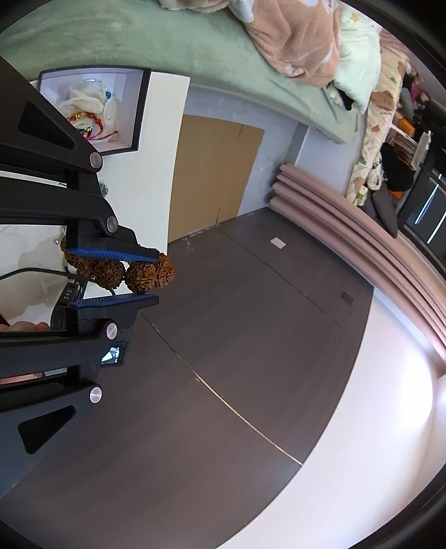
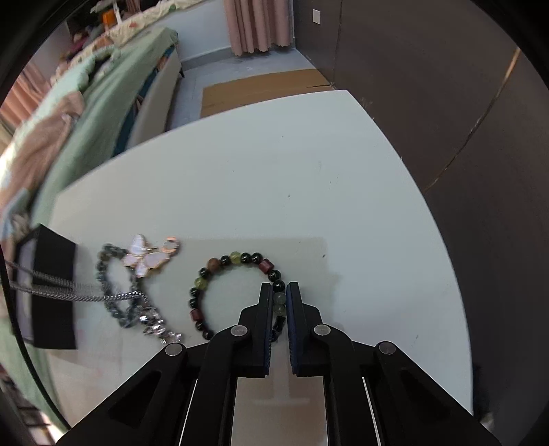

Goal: Organize jewelry
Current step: 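Lift the brown bracelet with the left gripper while the right gripper grasps the dark bead bracelet, then carry the brown bracelet over the black box while the right gripper lifts the dark bracelet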

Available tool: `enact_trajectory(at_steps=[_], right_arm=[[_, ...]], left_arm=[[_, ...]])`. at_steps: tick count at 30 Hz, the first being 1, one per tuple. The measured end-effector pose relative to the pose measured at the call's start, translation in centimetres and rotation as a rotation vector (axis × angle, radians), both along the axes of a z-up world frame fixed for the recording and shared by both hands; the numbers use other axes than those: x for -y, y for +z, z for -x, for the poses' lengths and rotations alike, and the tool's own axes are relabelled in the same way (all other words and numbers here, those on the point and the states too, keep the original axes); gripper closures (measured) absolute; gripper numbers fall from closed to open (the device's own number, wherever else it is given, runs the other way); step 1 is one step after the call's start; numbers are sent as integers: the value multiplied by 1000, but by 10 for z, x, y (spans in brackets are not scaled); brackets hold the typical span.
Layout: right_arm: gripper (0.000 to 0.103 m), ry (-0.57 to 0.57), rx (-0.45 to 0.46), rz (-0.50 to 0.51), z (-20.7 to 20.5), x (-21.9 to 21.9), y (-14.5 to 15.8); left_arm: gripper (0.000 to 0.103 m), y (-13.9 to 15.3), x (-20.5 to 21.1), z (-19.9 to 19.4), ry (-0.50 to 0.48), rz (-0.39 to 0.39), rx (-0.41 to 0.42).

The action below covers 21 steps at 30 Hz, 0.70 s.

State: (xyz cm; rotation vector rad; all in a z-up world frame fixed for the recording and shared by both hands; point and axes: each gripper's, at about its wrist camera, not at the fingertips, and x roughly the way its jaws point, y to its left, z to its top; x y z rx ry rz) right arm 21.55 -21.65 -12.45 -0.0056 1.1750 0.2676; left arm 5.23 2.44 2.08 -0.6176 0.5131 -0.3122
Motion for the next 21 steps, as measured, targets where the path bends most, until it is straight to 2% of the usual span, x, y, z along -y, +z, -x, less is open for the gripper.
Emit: enact_trajectory(at_steps=[7, 18, 21], right_arm=[[94, -23, 49, -222, 23, 18, 29], [94, 10, 113, -459, 36, 12, 57], [94, 29, 128, -535, 40, 10, 64]], left_arm=[[85, 25, 4, 21, 15, -38, 59], [85, 68, 11, 32, 44, -94, 135], [85, 74, 2, 32, 71, -78, 148]])
